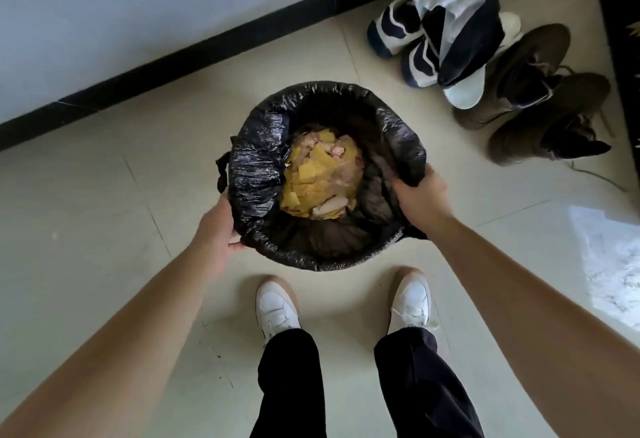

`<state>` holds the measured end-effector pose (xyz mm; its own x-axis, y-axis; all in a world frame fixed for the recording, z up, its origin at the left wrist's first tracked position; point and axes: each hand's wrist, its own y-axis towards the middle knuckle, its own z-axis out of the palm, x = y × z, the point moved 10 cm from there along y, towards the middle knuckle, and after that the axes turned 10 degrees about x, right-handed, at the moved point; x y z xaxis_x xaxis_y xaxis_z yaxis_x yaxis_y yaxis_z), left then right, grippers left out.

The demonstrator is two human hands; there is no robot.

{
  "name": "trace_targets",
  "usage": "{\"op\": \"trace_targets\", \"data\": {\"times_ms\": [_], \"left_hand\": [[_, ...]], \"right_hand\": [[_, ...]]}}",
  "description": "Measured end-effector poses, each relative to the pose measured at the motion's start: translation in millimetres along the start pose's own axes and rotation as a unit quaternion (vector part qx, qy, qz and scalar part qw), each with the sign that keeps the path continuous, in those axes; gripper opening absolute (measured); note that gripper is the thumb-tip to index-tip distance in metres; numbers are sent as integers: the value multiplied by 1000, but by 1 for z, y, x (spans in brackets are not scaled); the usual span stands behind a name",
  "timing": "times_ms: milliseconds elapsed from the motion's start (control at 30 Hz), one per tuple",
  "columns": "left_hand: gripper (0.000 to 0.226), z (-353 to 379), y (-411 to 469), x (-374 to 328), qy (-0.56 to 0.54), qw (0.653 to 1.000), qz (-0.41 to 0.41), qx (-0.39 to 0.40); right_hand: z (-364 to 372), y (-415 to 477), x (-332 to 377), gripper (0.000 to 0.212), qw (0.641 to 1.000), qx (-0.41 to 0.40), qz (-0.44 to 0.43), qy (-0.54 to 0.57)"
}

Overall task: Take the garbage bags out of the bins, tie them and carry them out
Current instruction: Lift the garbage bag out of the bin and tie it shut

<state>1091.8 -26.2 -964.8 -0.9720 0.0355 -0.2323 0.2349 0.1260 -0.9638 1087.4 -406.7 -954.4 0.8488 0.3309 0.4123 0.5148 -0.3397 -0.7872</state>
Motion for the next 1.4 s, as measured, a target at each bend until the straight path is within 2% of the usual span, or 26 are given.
{"op": "trace_targets", "data": {"times_ms": [67,133,267,333,400,433,500,533,567,600,700,767,833,900,967,1067,1133,1200,1300,1367,1400], "left_hand": [[19,6,11,-4,-84,995,27,36],[31,4,15,-12,-152,986,54,41],[23,-28,-13,-57,-157,959,174,-156],[19,-21,-49,-92,-93,932,293,-191],[20,26,-96,-121,62,896,421,-127],[21,63,-116,-122,158,869,466,-52],[24,139,-144,-91,331,807,473,127],[27,163,-152,-71,387,779,455,190],[29,173,-158,-58,409,766,447,213],[29,171,-161,-58,397,774,452,199],[23,117,-166,-88,247,851,459,66],[16,80,-170,-107,185,870,457,-15],[10,58,-184,-121,186,860,473,-51],[30,43,-201,-129,189,852,481,-79],[42,28,-219,-136,169,856,473,-122],[36,13,-249,-142,164,857,461,-163],[22,7,-271,-142,192,848,458,-185],[17,-2,-290,-143,239,847,421,-220],[23,-21,-324,-141,221,866,370,-255],[20,-33,-358,-139,141,862,400,-278],[19,-33,-370,-139,127,862,405,-277]], "right_hand": [[3,4,3,40,999,5,-5,-52],[4,6,4,35,998,-7,-7,-63],[4,0,11,32,996,-33,2,-83],[4,-5,12,33,995,-38,15,-91],[5,-10,14,32,995,-44,25,-91],[5,-12,15,31,994,-48,31,-90],[7,-15,16,31,994,-48,47,-88],[8,-17,16,31,994,-38,56,-87],[8,-18,18,31,994,-26,62,-90],[7,-21,20,34,992,-18,62,-107],[-8,-39,31,63,971,-21,55,-231],[-23,-50,42,65,958,-32,29,-284],[-45,-65,67,43,955,-51,-35,-289],[-68,-88,105,28,948,-93,-133,-274],[-88,-114,140,24,938,-123,-203,-252],[-103,-135,165,27,939,-85,-182,-281],[-112,-142,171,25,928,-41,-135,-346],[-129,-159,183,23,934,-22,-117,-335],[-162,-206,223,14,951,-76,-219,-203],[-174,-238,241,13,940,-102,-288,-152],[-175,-246,243,18,939,-94,-291,-155]]}}
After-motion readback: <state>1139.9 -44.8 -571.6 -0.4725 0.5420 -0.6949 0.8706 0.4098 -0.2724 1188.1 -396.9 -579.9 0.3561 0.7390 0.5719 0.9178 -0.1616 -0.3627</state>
